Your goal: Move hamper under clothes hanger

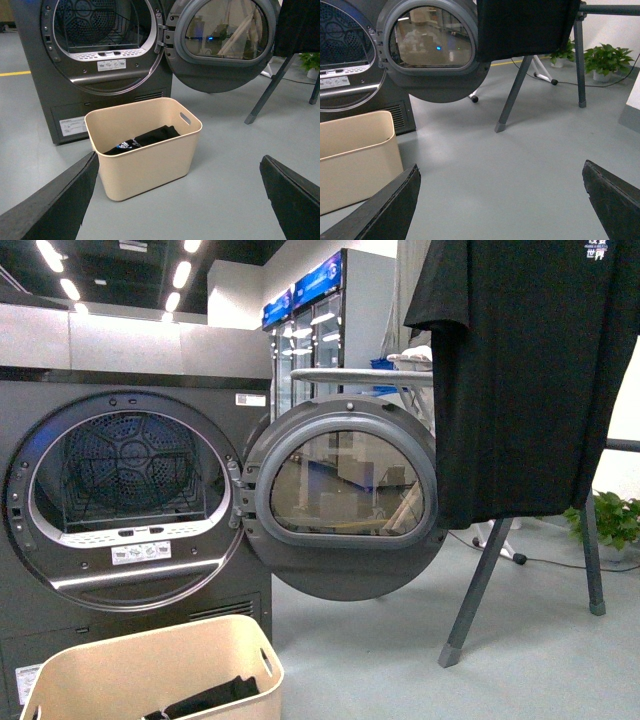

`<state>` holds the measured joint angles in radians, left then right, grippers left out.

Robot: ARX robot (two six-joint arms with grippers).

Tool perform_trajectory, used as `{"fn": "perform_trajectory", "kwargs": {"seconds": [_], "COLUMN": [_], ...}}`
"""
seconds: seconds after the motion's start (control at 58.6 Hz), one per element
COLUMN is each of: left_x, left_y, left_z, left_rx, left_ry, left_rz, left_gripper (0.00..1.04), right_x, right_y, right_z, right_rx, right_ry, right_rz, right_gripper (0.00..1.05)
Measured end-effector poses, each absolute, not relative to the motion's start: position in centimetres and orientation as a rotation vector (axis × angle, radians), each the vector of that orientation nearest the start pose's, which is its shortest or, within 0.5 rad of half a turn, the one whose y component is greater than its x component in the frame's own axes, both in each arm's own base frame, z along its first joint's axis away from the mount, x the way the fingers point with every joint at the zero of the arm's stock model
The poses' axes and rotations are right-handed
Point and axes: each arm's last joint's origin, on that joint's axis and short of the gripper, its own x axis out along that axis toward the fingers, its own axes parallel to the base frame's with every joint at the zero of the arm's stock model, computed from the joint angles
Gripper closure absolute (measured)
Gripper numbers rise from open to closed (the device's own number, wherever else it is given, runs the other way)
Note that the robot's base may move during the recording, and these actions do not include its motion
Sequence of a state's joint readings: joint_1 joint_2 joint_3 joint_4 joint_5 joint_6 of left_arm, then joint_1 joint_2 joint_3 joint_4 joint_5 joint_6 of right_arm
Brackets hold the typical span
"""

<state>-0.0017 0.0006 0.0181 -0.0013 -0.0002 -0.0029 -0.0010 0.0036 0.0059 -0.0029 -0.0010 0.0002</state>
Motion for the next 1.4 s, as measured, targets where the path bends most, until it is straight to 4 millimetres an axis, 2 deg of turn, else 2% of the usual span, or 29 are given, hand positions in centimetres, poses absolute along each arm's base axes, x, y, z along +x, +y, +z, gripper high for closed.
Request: {"fn": "perform_trajectory", "kwargs": {"seconds": [1.399], "left_x": [9.66], "left_y": [-0.01], "left_z": [16.95], "left_rx": [-0.002], "left_ry": [-0.016], "left_rz": [-0.001], "left_gripper": [0.07], "right_x": [9.76], "right_y": [-0.01], "right_z": [16.50], "right_rx": [0.000], "right_ry": [0.001], "right_rz": [0.000], "right_gripper": [0.08]}}
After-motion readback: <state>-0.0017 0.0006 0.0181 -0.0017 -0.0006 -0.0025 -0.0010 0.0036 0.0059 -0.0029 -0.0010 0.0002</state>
